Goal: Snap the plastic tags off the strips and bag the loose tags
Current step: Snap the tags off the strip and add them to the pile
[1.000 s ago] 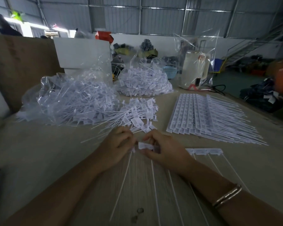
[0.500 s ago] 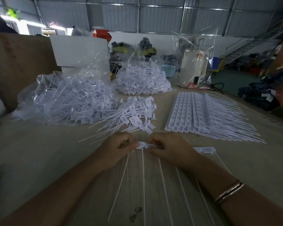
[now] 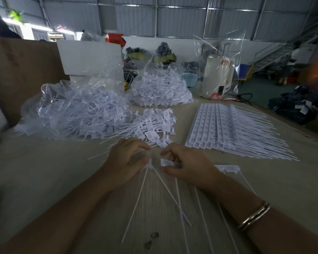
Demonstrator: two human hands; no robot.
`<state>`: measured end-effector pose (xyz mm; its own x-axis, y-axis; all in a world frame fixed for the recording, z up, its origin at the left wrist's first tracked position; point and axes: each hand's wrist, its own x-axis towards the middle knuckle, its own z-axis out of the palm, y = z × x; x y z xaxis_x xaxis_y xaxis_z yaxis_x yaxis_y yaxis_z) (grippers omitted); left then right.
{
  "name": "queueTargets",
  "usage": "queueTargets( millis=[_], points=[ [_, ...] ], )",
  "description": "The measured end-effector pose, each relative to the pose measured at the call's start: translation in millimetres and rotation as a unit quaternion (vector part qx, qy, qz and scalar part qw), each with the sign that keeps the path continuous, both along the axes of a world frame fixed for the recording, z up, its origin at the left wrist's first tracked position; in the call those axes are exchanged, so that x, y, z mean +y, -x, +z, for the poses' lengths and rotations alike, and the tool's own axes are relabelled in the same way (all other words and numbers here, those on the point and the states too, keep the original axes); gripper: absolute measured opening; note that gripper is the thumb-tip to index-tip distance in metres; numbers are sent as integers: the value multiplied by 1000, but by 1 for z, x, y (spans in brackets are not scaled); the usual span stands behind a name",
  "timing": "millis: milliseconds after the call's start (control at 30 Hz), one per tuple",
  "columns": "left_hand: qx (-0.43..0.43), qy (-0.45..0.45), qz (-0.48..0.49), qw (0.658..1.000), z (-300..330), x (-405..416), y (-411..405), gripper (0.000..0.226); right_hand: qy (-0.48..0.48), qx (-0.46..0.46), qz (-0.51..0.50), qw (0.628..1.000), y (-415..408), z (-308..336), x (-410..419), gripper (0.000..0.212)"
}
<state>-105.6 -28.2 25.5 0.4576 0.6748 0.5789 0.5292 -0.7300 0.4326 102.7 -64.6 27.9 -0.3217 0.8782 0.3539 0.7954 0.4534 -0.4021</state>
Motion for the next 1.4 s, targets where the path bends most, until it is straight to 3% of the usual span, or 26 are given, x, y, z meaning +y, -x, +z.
queueTargets(
  millis=[167,333,500,633,667,767,900,1033,1233,1300,1400],
  points=[
    [10,39,-41,998,-5,-7,-19,41,-66,-8,42,997,18,4,-1,34],
    [-19,62,-50,997,-8,0,-13,24,41,2,29,999,-10,10,0,31],
    [-21,23,-58,998,-8,1,-12,17,28,-35,28,999,-14,5,3,16],
    [-61,-21,-55,996,1,1,-2,35,96,158,-15,983,-28,12,5,22],
    [-74,-18,-42,996,1,1,0,37,88,172,-21,981,-34,13,5,19],
    [-31,4,34,999,-1,3,5,44,43,64,-23,997,-38,9,3,8],
    [-8,16,59,998,-1,-2,-7,54,0,-37,-2,999,-12,6,3,28],
    [31,50,17,998,-4,-9,-27,63,-54,-8,43,998,7,8,2,32],
    [4,90,5,996,-6,-3,-19,15,32,10,50,998,-15,9,3,24],
    [8,77,-2,997,-6,-3,-18,23,25,13,39,999,-19,6,5,19],
    [16,-32,0,999,-1,-4,-17,41,66,93,48,992,-17,6,6,17]
  ],
)
